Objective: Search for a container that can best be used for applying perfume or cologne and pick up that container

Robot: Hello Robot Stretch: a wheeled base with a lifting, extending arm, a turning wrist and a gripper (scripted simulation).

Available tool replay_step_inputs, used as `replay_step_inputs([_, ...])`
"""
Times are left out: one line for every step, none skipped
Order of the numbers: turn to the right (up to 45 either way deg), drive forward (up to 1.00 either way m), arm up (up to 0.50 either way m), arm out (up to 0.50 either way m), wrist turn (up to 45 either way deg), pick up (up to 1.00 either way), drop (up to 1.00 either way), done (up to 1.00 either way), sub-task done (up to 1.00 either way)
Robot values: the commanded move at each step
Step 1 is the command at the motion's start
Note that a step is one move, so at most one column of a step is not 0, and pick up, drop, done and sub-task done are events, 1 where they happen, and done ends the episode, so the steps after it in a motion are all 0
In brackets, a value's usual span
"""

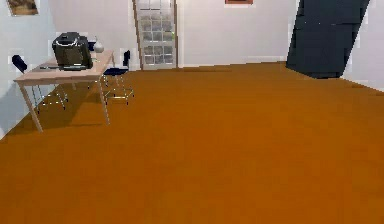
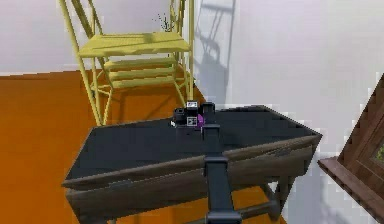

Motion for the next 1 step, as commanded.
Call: replay_step_inputs([0.0,0.00,0.00,0.00,0.0,0.00,0.00,1.00,0.00])
